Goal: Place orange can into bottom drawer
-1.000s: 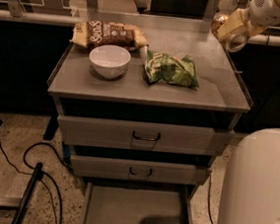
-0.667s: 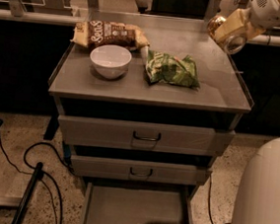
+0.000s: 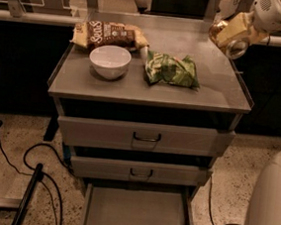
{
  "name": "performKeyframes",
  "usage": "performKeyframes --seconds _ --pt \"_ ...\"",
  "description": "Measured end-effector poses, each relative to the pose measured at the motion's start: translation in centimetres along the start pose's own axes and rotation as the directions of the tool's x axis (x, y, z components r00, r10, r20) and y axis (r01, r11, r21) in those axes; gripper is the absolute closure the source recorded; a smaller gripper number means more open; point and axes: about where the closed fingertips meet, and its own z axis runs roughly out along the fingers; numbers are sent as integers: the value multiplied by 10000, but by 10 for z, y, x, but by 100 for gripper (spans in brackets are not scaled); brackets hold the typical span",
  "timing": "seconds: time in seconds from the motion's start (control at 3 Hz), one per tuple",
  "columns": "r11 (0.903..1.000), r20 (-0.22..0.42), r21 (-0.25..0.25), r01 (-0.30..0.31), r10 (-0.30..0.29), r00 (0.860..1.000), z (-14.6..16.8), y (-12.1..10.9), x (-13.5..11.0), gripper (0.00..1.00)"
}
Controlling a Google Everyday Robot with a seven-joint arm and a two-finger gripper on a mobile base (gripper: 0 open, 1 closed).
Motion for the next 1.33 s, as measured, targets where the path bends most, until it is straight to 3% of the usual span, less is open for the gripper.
performKeyframes --seconds 0.33,0.67,1.0,1.33 --pt "9968 -255 -664 -449 433 9987 -8 16 27 100" --pt "9866 -268 -1318 -958 931 9953 -9 32 54 100" --pt "9842 -588 -1405 -1081 1007 9932 6 33 66 100" --pt "9845 -528 -1397 -1057 992 9937 5 33 64 100"
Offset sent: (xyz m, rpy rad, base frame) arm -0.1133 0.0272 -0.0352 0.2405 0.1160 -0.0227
